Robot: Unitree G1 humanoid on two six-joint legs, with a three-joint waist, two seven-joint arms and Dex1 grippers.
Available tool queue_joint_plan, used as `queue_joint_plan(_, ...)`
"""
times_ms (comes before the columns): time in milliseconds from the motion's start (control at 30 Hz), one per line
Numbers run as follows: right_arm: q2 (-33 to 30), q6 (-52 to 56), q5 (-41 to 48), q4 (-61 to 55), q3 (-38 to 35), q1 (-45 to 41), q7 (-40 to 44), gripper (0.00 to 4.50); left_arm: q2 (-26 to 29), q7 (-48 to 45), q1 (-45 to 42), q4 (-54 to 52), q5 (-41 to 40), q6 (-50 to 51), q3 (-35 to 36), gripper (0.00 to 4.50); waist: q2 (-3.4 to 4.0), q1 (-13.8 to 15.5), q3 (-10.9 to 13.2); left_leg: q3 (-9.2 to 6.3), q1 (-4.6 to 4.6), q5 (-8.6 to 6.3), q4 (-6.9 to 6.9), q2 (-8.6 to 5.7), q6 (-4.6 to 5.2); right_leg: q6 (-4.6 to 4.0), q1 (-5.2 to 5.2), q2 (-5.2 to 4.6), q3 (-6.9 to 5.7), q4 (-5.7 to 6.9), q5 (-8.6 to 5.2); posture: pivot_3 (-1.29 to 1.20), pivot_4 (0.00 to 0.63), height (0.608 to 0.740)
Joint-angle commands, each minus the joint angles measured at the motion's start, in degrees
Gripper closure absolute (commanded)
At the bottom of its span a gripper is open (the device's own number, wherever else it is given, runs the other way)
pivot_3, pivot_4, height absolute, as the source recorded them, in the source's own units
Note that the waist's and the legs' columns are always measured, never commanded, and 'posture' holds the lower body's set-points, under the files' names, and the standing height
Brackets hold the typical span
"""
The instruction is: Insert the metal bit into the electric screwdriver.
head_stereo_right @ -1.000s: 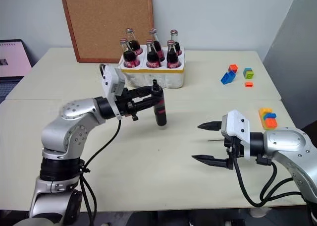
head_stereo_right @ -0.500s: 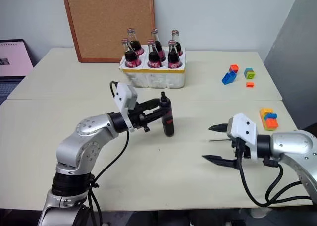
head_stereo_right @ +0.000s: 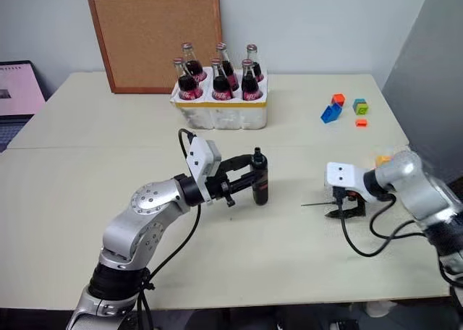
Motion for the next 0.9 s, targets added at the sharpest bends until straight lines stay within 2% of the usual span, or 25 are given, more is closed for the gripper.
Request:
queue_joint_plan(33, 2.5, -3.7, -5.2, 8.5, 2.9, -5.3, 3.6, 0.00, -0.4, -0.6, 0.2, -0.3, 0.7, -3.7, -0.3, 2.90, 0.02, 0.0, 0.0, 0.02, 0.00, 0.00, 0.01, -0.02, 0.00, 0.00, 0.02, -0.02, 0.00, -0.03, 0.00, 0.00, 0.150, 0.740)
queue_joint_plan(67, 2.8, -4.6, -6.0, 9.7, 3.2, -5.8, 4.0, 0.00, -0.4, -0.7, 0.3, -0.2, 0.8, -4.0, -0.4, 2.90, 0.02, 0.0, 0.0, 0.02, -0.01, 0.00, 0.01, -0.04, 0.00, 0.00, 0.02, -0.07, 0.01, -0.03, 0.00, 0.00, 0.150, 0.740)
queue_joint_plan(200, 4.1, -6.9, -9.2, 12.6, 5.3, -7.3, 6.4, 0.62, -0.6, -0.6, 1.1, 0.5, 1.6, -5.8, -0.8, 2.90, 0.04, 0.1, 0.0, 0.00, 0.12, 0.00, 0.01, -0.05, 0.01, 0.00, 0.28, -0.14, -0.06, -0.29, 0.02, 0.00, 0.150, 0.740)
queue_joint_plan(367, 4.8, -6.7, -10.5, 10.7, 4.1, -5.9, 5.8, 1.93, -0.8, -0.2, 1.4, 0.7, 1.8, -6.2, -1.1, 2.90, 0.03, 0.1, 0.0, -0.05, 0.20, -0.01, 0.02, -0.07, 0.01, 0.07, 0.46, -0.24, -0.10, -0.36, 0.06, 0.00, 0.150, 0.740)
queue_joint_plan(767, 5.8, 1.2, -10.5, 8.0, 0.7, -3.9, 4.5, 4.44, -0.4, -1.3, -1.0, 1.1, 1.6, -5.0, -1.4, 2.90, 0.01, 0.0, 0.0, -0.06, 0.29, 0.00, 0.05, -0.13, 0.01, 0.16, 0.52, -0.23, -0.12, -0.36, 0.34, 0.00, 0.150, 0.740)
queue_joint_plan(900, 5.6, 3.9, -9.0, 6.8, -1.9, -3.2, 3.8, 4.50, -0.3, -1.5, -2.0, 1.2, 1.5, -4.4, -1.1, 2.90, 0.02, 0.0, 0.0, -0.06, 0.25, 0.00, 0.04, -0.12, 0.01, 0.15, 0.51, -0.23, -0.12, -0.42, 0.34, 0.00, 0.150, 0.740)
